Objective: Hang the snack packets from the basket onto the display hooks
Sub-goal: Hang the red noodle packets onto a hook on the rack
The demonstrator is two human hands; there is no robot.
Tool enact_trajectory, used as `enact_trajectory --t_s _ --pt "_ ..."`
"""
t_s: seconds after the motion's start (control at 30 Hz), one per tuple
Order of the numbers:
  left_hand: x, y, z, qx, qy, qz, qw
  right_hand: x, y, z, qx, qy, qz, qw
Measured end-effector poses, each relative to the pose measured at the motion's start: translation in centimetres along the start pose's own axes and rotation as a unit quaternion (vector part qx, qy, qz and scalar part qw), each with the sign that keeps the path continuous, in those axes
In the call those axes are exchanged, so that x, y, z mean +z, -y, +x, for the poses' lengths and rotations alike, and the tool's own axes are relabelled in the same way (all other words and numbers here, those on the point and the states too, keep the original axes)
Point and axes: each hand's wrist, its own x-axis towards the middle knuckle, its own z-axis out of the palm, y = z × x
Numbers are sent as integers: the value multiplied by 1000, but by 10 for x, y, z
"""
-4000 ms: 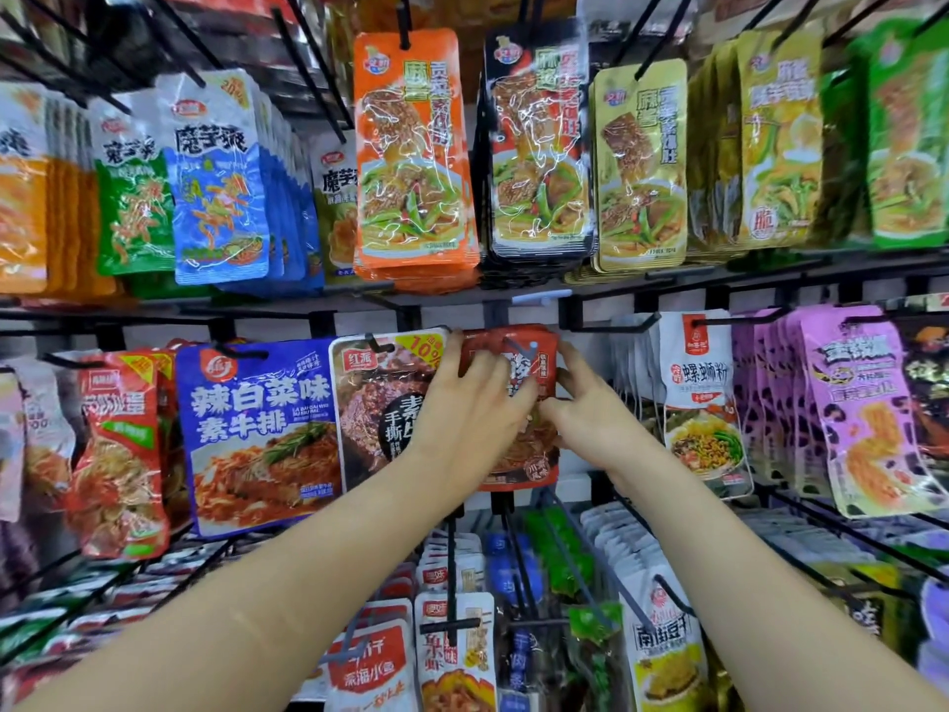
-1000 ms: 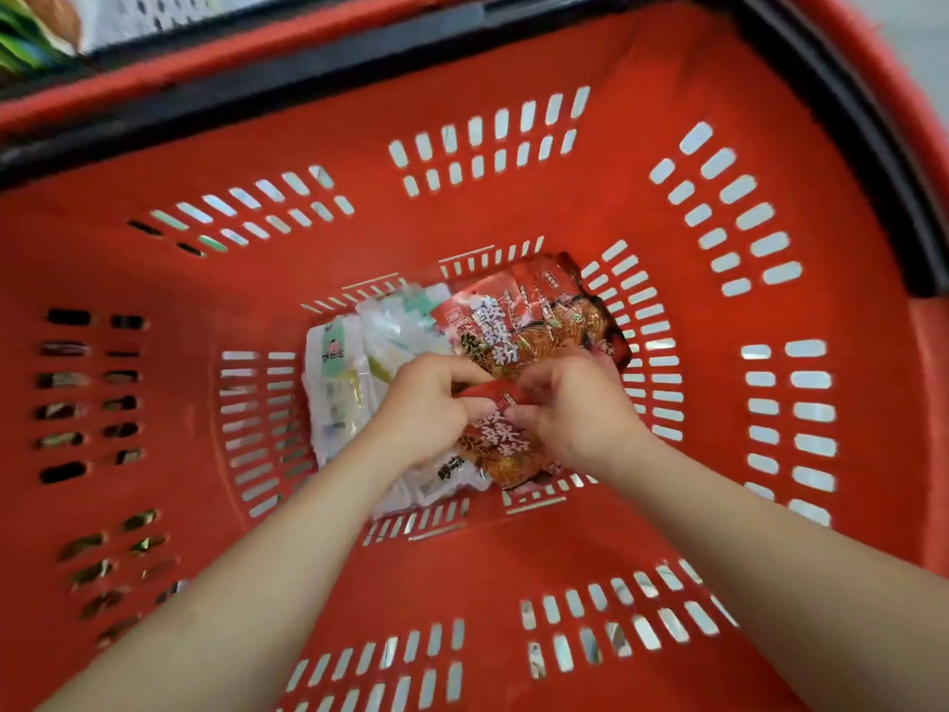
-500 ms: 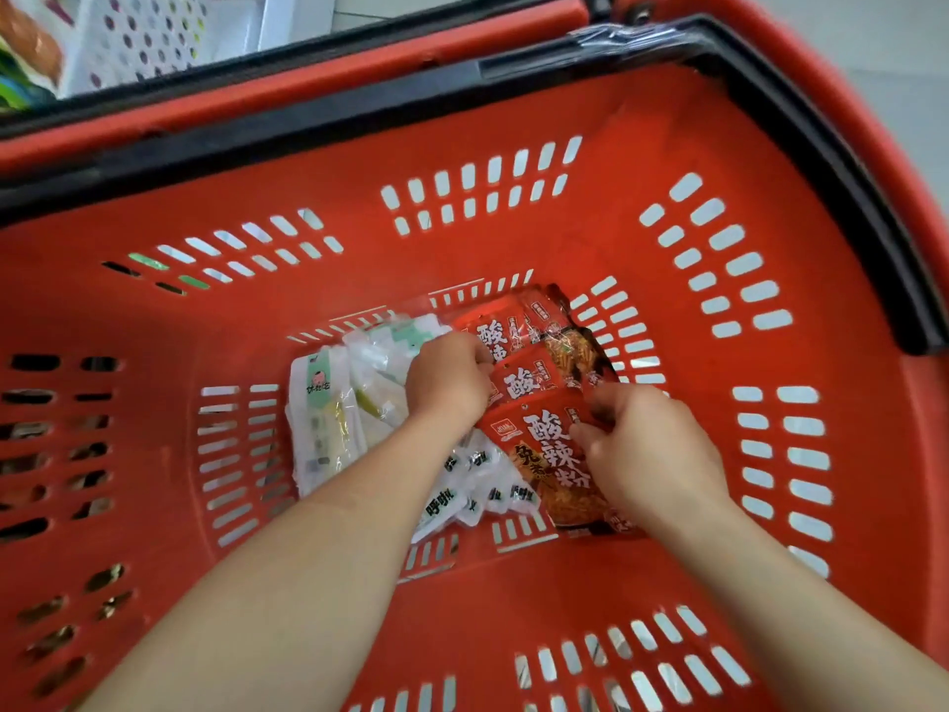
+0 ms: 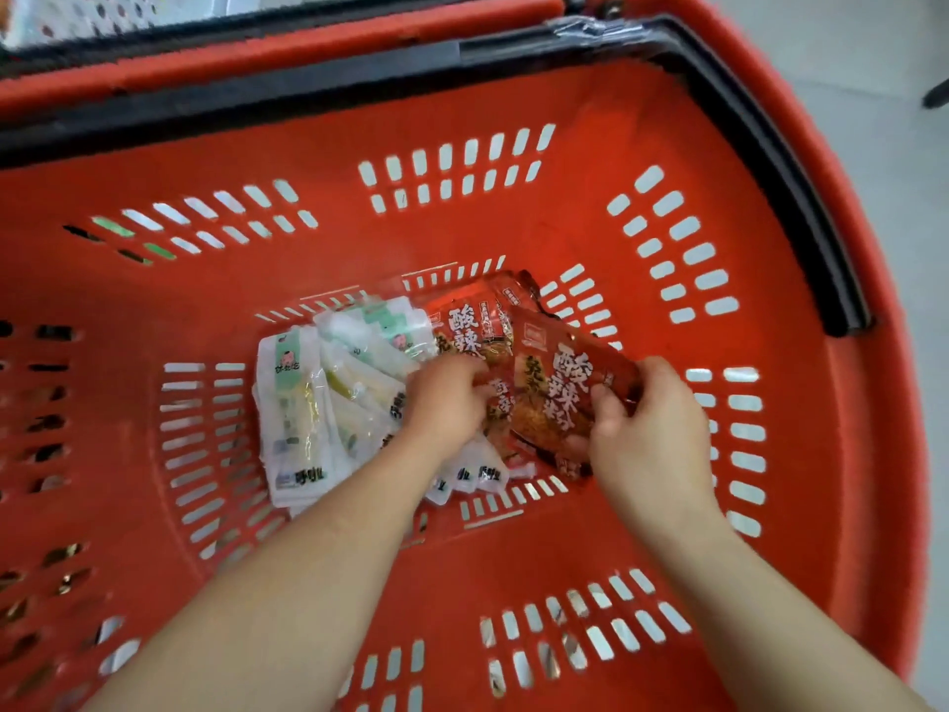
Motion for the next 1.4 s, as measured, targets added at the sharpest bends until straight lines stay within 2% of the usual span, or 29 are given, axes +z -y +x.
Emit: enact_trajectory --t_s 0.1,0.27,0.37,0.43,0.53,0.67,0.77,0.87,1.03,1.13,1.23,1.33,1.4 --pt "-48 -8 -33 -3 -56 -130 990 -11 20 -18 9 -9 96 995" --pt "-153 -38 -107 41 -181 -133 973 -46 74 -53 -39 -40 142 988" --pt "-209 -59 -161 62 -257 -159 951 -72 105 -76 -87 -77 102 988" --pt "-247 -74 -200 89 -266 -157 947 -91 128 -95 -108 -93 74 987" --pt "-303 -100 -267 132 -259 -126 949 -129 163 -128 -130 -76 88 985" --pt "-366 -141 -356 160 -253 -97 949 -188 219 -180 -207 -50 88 973" --pt "-388 -179 -411 187 -264 -77 943 -233 259 -223 -264 -18 94 960" --pt "-400 -216 -461 236 -313 -44 919 -277 297 -273 -329 17 121 936" --pt "-431 -266 -548 231 -350 -112 901 -348 347 -354 -379 71 218 897" --pt "-446 -289 -600 213 -375 -110 896 -388 371 -400 -402 102 237 878" --pt "-461 -302 -648 202 -427 -173 864 -422 391 -440 -387 211 247 863" --pt "-470 -306 -693 181 -480 -244 823 -451 410 -473 -390 333 203 834" --pt "-473 -302 -718 167 -516 -290 788 -460 421 -488 -391 381 178 819"
